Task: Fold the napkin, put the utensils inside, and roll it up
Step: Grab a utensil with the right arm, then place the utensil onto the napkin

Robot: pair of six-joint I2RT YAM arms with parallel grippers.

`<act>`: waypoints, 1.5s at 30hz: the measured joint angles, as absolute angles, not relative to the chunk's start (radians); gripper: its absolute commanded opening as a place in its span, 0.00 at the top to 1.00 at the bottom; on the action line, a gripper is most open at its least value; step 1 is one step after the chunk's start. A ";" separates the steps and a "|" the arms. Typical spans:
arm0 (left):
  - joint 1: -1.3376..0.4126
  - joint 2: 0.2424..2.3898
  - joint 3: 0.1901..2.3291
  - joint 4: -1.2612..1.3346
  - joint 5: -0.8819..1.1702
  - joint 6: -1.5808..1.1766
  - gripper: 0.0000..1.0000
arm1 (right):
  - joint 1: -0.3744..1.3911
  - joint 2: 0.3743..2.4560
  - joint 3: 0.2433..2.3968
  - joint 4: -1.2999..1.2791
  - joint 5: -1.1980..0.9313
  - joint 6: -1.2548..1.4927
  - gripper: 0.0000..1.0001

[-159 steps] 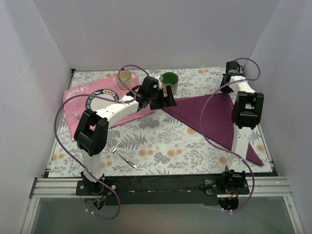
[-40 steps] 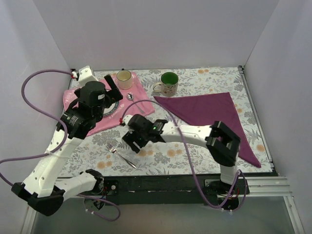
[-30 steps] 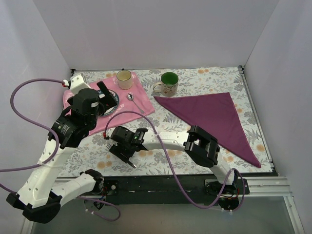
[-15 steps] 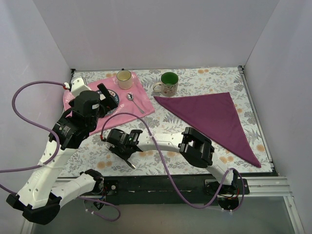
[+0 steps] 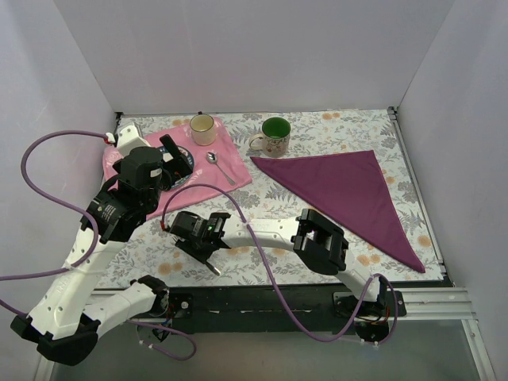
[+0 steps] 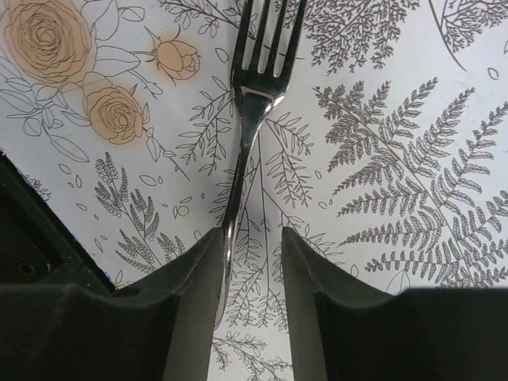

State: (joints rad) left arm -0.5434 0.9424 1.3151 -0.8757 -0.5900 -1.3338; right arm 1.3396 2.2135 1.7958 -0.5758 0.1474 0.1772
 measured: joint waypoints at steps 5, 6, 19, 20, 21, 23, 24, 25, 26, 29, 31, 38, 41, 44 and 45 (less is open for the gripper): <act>-0.543 0.944 1.315 -0.870 -0.591 -1.320 0.02 | 1.344 2.219 1.797 -0.576 0.114 0.180 0.57; -0.543 0.943 1.315 -0.870 -0.591 -1.318 0.02 | 1.346 2.223 1.798 -0.575 0.107 0.180 0.58; -0.543 0.940 1.314 -0.861 -0.600 -1.295 0.02 | 1.357 2.273 1.845 -0.609 0.151 0.176 0.99; -0.543 0.939 1.313 -0.856 -0.600 -1.293 0.02 | 1.357 2.265 1.827 -0.599 0.155 0.171 0.99; -0.543 0.935 1.310 -0.851 -0.600 -1.290 0.02 | 1.357 2.243 1.785 -0.570 0.159 0.161 0.99; -0.543 0.930 1.304 -0.844 -0.603 -1.287 0.02 | 1.357 2.192 1.700 -0.529 0.166 0.138 0.99; -0.543 0.930 1.304 -0.844 -0.605 -1.285 0.02 | 1.357 2.165 1.652 -0.500 0.166 0.129 0.99; -0.543 0.930 1.303 -0.841 -0.610 -1.282 0.02 | 1.355 2.121 1.585 -0.476 0.171 0.115 0.99; -0.543 0.930 1.304 -0.837 -0.614 -1.279 0.02 | 1.352 2.085 1.530 -0.459 0.175 0.101 0.99; -0.543 0.935 1.304 -0.833 -0.632 -1.271 0.02 | 1.330 1.971 1.361 -0.413 0.184 0.065 0.99; -0.543 0.947 1.305 -0.831 -0.645 -1.263 0.02 | 1.294 1.888 1.250 -0.405 0.180 0.034 0.99; -0.543 0.998 1.305 -0.799 -0.639 -1.243 0.02 | 1.055 1.606 1.036 -0.460 0.155 -0.105 0.99; -0.543 1.007 1.304 -0.768 -0.611 -1.238 0.02 | 0.957 1.478 1.011 -0.482 0.130 -0.184 0.99; -0.543 1.023 1.304 -0.741 -0.574 -1.238 0.02 | 0.857 1.386 1.010 -0.501 0.096 -0.282 0.99; -0.543 1.031 1.300 -0.726 -0.556 -1.238 0.02 | 0.816 1.365 1.010 -0.508 0.086 -0.322 0.99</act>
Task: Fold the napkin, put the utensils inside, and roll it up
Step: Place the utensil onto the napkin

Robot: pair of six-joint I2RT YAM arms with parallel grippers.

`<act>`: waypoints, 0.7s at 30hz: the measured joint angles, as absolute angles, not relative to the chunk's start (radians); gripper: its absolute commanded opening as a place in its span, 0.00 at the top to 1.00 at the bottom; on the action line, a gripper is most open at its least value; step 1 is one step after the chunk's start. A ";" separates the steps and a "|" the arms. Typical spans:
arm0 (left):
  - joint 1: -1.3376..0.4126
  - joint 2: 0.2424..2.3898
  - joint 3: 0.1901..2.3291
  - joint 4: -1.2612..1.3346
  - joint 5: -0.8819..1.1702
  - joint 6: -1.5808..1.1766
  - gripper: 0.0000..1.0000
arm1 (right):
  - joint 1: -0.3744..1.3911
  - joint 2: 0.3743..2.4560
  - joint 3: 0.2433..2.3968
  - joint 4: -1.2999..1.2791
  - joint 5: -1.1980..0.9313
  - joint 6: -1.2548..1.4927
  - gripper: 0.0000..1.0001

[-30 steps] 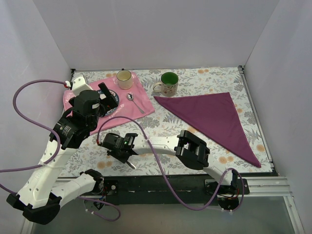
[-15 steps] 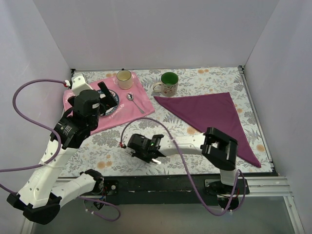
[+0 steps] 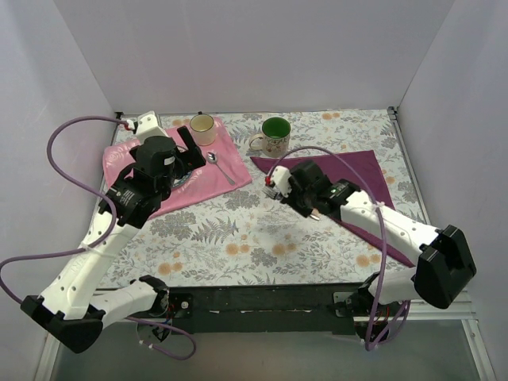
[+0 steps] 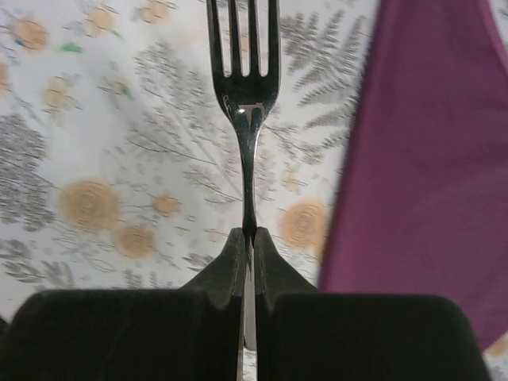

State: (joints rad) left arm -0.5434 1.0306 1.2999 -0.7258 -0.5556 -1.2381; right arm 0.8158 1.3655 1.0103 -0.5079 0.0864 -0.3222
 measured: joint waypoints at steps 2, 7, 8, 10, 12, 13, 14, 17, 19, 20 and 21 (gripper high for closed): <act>-0.543 1.043 1.290 -0.704 -0.517 -1.240 0.02 | 0.717 1.348 1.007 -0.516 0.064 -0.391 0.99; -0.543 1.078 1.244 -0.657 -0.397 -1.258 0.02 | 0.454 1.351 0.954 -0.527 0.002 -0.547 0.99; -0.543 1.086 1.237 -0.650 -0.377 -1.261 0.02 | 0.412 1.354 0.945 -0.535 -0.009 -0.581 0.99; -0.543 1.106 1.232 -0.648 -0.342 -1.264 0.02 | 0.353 1.359 0.938 -0.545 -0.034 -0.636 0.99; -0.543 1.126 1.231 -0.641 -0.310 -1.262 0.02 | 0.287 1.361 0.938 -0.547 -0.075 -0.701 0.99; -0.543 1.132 1.231 -0.640 -0.297 -1.260 0.02 | 0.261 1.361 0.937 -0.545 -0.088 -0.730 0.99; -0.543 1.136 1.230 -0.637 -0.287 -1.259 0.02 | 0.242 1.362 0.936 -0.545 -0.096 -0.751 0.99; -0.543 1.137 1.223 -0.622 -0.251 -1.248 0.02 | 0.181 1.383 0.937 -0.546 -0.139 -0.815 0.99; -0.543 1.137 1.223 -0.617 -0.239 -1.240 0.02 | 0.164 1.416 0.943 -0.552 -0.165 -0.840 0.99; -0.543 1.137 1.223 -0.616 -0.234 -1.235 0.02 | 0.157 1.438 0.945 -0.553 -0.176 -0.852 0.99; -0.543 1.136 1.223 -0.614 -0.229 -1.231 0.02 | 0.152 1.459 0.947 -0.555 -0.188 -0.863 0.99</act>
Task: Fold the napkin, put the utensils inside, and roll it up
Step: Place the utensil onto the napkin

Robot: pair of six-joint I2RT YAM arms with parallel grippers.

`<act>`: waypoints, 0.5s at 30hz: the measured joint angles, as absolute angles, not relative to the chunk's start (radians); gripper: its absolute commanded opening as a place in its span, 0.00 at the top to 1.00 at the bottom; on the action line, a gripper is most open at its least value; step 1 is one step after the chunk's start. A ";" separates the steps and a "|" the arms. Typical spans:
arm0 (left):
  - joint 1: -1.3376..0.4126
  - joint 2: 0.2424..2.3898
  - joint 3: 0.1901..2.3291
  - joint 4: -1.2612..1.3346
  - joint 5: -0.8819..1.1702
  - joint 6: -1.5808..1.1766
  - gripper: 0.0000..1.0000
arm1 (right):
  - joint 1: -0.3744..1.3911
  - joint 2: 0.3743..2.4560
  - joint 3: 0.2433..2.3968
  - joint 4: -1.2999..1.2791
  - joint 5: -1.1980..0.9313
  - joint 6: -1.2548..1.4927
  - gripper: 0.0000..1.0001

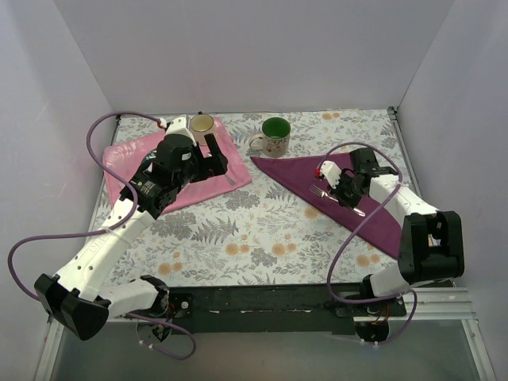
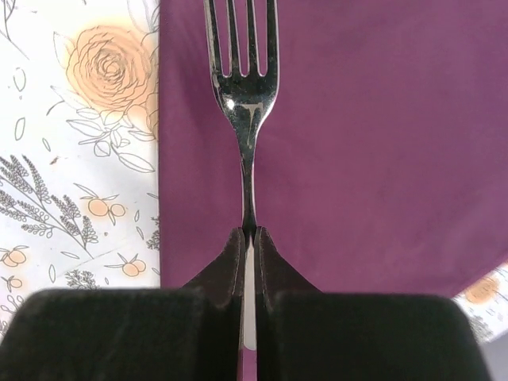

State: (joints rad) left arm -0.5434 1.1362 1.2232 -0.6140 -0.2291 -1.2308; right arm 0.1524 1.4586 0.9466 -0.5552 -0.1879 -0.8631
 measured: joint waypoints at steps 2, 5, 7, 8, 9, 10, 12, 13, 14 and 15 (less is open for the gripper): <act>-0.543 1.135 1.222 -0.611 -0.227 -1.222 0.02 | 0.147 1.490 0.947 -0.569 -0.205 -0.877 0.99; -0.555 1.135 1.221 -0.610 -0.233 -1.208 0.02 | 0.138 1.510 0.950 -0.584 -0.229 -0.888 0.99; -0.567 1.135 1.221 -0.607 -0.239 -1.200 0.02 | 0.128 1.520 0.959 -0.590 -0.242 -0.891 0.99; -0.573 1.135 1.221 -0.607 -0.244 -1.195 0.02 | 0.122 1.526 0.966 -0.591 -0.247 -0.891 0.99; -0.577 1.135 1.221 -0.606 -0.248 -1.192 0.02 | 0.118 1.533 0.973 -0.593 -0.250 -0.891 0.99; -0.580 1.135 1.221 -0.606 -0.251 -1.189 0.02 | 0.117 1.539 0.978 -0.592 -0.250 -0.891 0.99; -0.585 1.135 1.221 -0.606 -0.256 -1.184 0.02 | 0.113 1.548 0.979 -0.590 -0.250 -0.891 0.99; -0.585 1.135 1.221 -0.606 -0.259 -1.183 0.02 | 0.112 1.552 0.979 -0.590 -0.250 -0.891 0.99; -0.585 1.135 1.221 -0.606 -0.263 -1.182 0.02 | 0.112 1.558 0.980 -0.589 -0.251 -0.891 0.99; -0.585 1.135 1.221 -0.606 -0.268 -1.180 0.02 | 0.112 1.562 0.980 -0.589 -0.252 -0.891 0.99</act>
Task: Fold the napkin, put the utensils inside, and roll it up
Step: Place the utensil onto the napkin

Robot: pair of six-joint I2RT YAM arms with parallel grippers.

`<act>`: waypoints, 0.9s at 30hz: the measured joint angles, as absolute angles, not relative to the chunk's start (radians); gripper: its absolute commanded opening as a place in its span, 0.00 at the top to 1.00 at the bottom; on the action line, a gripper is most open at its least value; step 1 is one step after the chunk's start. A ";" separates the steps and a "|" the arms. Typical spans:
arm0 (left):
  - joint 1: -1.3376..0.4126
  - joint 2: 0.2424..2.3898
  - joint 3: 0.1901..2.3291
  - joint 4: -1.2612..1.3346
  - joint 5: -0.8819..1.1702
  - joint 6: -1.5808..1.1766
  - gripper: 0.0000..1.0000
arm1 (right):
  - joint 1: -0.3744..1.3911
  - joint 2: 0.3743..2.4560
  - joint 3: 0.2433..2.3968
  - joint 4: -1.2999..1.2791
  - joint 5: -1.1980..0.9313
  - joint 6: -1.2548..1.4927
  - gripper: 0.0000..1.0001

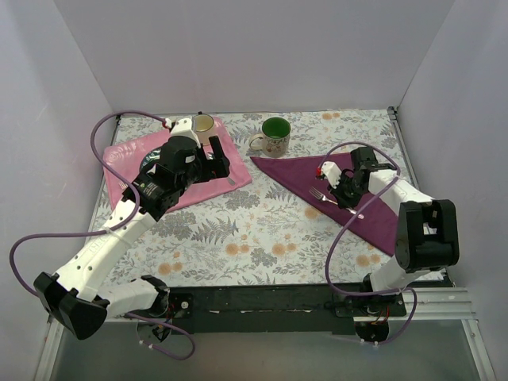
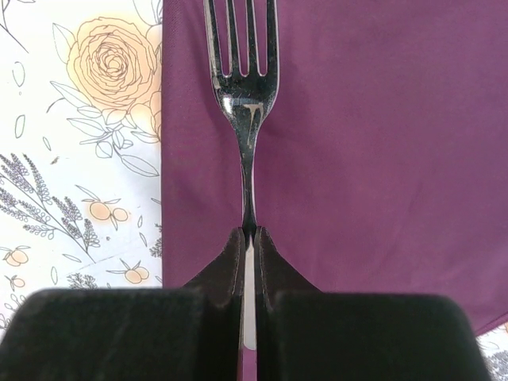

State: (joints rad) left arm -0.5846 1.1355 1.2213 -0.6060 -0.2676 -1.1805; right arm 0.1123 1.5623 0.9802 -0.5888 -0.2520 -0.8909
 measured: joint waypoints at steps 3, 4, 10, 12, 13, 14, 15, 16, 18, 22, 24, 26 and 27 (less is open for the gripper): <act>-0.585 1.135 1.221 -0.606 -0.276 -1.176 0.02 | 0.112 1.590 0.987 -0.589 -0.256 -0.889 0.99; -0.585 1.135 1.221 -0.606 -0.278 -1.175 0.02 | 0.113 1.602 0.992 -0.589 -0.258 -0.886 0.99; -0.585 1.140 1.221 -0.606 -0.284 -1.174 0.02 | 0.112 1.640 1.003 -0.581 -0.263 -0.867 0.99; -0.585 1.142 1.221 -0.606 -0.286 -1.174 0.02 | 0.112 1.640 1.004 -0.578 -0.265 -0.865 0.99; -0.585 1.142 1.221 -0.606 -0.288 -1.174 0.02 | 0.112 1.642 1.004 -0.576 -0.265 -0.863 0.99; -0.585 1.142 1.221 -0.606 -0.288 -1.174 0.02 | 0.112 1.644 1.005 -0.575 -0.265 -0.863 0.99; -0.585 1.142 1.221 -0.606 -0.289 -1.174 0.02 | 0.112 1.649 1.006 -0.575 -0.265 -0.862 0.99; -0.585 1.142 1.221 -0.606 -0.289 -1.174 0.02 | 0.112 1.655 1.007 -0.574 -0.266 -0.860 0.99; -0.585 1.144 1.221 -0.606 -0.289 -1.174 0.02 | 0.112 1.670 1.011 -0.575 -0.268 -0.858 0.99; -0.585 1.153 1.222 -0.606 -0.289 -1.174 0.02 | 0.112 1.695 1.025 -0.576 -0.269 -0.844 0.99; -0.585 1.157 1.222 -0.606 -0.289 -1.174 0.02 | 0.112 1.696 1.028 -0.573 -0.268 -0.840 0.99; -0.585 1.158 1.222 -0.606 -0.288 -1.174 0.02 | 0.112 1.697 1.031 -0.574 -0.267 -0.836 0.99; -0.585 1.158 1.222 -0.606 -0.288 -1.174 0.02 | 0.112 1.699 1.031 -0.574 -0.266 -0.834 0.99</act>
State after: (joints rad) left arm -0.5846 1.1580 1.2217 -0.6056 -0.2882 -1.1744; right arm 0.1123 1.6985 1.0306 -0.5735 -0.2665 -0.8337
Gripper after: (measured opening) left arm 0.982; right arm 0.044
